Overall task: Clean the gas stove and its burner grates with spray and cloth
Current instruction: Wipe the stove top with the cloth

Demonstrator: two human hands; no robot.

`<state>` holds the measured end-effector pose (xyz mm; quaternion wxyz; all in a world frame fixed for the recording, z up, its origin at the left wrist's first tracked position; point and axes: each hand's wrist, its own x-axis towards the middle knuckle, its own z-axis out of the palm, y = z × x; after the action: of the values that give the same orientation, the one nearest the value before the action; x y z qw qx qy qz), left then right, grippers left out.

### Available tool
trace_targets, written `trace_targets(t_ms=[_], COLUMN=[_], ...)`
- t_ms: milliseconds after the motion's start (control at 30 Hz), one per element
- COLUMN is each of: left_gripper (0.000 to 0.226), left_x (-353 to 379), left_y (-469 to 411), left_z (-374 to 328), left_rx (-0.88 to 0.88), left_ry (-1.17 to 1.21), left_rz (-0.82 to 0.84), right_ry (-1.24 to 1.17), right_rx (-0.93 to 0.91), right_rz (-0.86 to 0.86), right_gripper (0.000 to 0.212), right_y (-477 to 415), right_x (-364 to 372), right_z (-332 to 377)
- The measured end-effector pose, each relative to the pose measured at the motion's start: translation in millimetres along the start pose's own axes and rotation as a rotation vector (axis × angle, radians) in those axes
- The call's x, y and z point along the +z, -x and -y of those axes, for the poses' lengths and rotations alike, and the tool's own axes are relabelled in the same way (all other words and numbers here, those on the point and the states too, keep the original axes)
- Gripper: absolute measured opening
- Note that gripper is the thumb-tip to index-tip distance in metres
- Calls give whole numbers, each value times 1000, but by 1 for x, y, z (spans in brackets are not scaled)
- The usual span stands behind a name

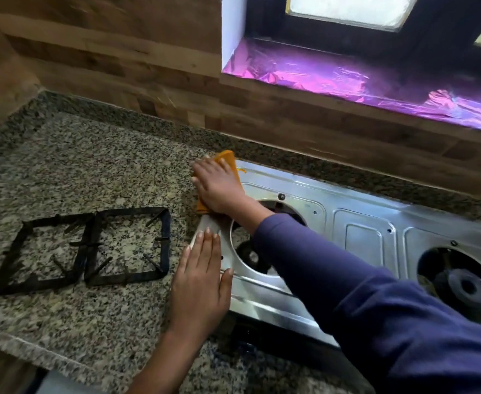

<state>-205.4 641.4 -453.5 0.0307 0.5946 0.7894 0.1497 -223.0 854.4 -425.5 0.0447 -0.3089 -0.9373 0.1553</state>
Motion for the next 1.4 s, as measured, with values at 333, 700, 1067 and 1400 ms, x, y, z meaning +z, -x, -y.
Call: trace_targets(t_ms=[333, 700, 1067, 1400], left_gripper=[65, 65, 65, 65], left_x=[0, 3, 2, 4], left_y=[4, 2, 4, 5], left_z=[1, 2, 2, 3], left_rx=[-8, -2, -1, 3], left_ry=[-27, 12, -16, -23], left_rz=[16, 8, 10, -14], right_ry=[71, 84, -5, -44], right_rx=[328, 195, 200, 343], right_rz=[-31, 75, -40, -51], right_gripper=[67, 64, 56, 54], right_y=[46, 14, 46, 98], right_x=[-22, -11, -27, -49], right_z=[-88, -25, -56, -103])
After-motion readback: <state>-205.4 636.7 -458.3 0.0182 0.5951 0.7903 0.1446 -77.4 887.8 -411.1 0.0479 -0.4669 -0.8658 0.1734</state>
